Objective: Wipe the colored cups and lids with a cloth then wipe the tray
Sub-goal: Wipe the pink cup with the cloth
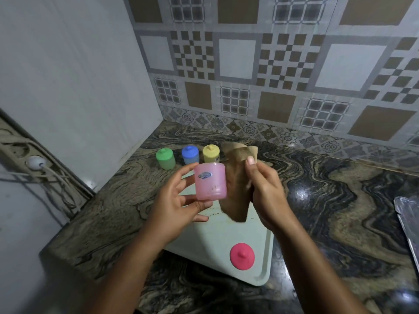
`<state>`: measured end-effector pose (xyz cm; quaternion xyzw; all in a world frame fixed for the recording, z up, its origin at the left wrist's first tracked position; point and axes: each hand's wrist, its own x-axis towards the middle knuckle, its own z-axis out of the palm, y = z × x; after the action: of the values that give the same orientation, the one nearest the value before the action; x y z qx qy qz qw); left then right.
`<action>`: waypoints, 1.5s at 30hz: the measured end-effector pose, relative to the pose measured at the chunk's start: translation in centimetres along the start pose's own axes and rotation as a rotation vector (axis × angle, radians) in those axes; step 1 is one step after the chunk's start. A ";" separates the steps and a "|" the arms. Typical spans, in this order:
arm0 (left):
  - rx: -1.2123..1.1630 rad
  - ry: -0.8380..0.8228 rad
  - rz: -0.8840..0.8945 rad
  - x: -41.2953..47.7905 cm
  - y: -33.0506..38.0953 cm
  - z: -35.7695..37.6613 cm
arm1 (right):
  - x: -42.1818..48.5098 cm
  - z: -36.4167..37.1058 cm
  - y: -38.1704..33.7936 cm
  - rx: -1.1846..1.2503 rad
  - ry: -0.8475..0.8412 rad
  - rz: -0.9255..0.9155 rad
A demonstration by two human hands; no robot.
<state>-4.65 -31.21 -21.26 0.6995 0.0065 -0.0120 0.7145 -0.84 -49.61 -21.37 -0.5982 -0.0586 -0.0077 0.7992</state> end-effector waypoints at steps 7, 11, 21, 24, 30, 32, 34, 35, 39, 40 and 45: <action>0.009 0.024 0.041 -0.4 0.5 -0.4 | -1.5 1.8 -0.1 -0.603 -0.355 -0.445; 0.059 0.049 0.042 -0.2 0.4 -1.0 | -2.5 0.9 0.4 -0.620 -0.441 -0.501; 0.090 0.102 0.022 -1.0 0.7 -2.4 | -5.7 -2.4 1.9 -0.489 -0.377 -0.319; 0.013 0.088 -0.011 -1.8 1.0 -2.4 | -5.6 -1.8 1.4 -0.111 -0.110 -0.103; 0.006 0.097 0.036 -2.7 0.5 -1.2 | -2.5 0.8 -1.4 0.041 0.024 -0.157; 0.042 0.074 0.026 -2.9 0.5 -0.7 | -1.8 1.4 -1.3 -0.092 -0.056 -0.176; 0.096 0.060 0.011 -2.9 0.6 -0.3 | -1.4 1.8 -1.3 -0.278 -0.157 -0.216; 0.118 0.055 0.012 -2.9 0.6 -0.2 | -1.4 2.1 -1.3 -0.399 -0.224 -0.263; 0.173 0.098 0.078 -2.4 0.8 -0.7 | -2.0 3.2 0.0 -0.704 -0.456 -0.505; 0.185 0.111 0.091 -2.3 0.8 -0.9 | -2.4 3.2 0.4 -0.698 -0.456 -0.536; 0.200 0.217 0.109 -1.8 0.3 -2.5 | -4.7 2.2 1.7 -0.591 -0.473 -0.527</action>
<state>-6.38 -28.68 -20.99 0.7636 0.0445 0.1018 0.6361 -5.60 -47.26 -22.89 -0.7504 -0.3847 -0.0904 0.5297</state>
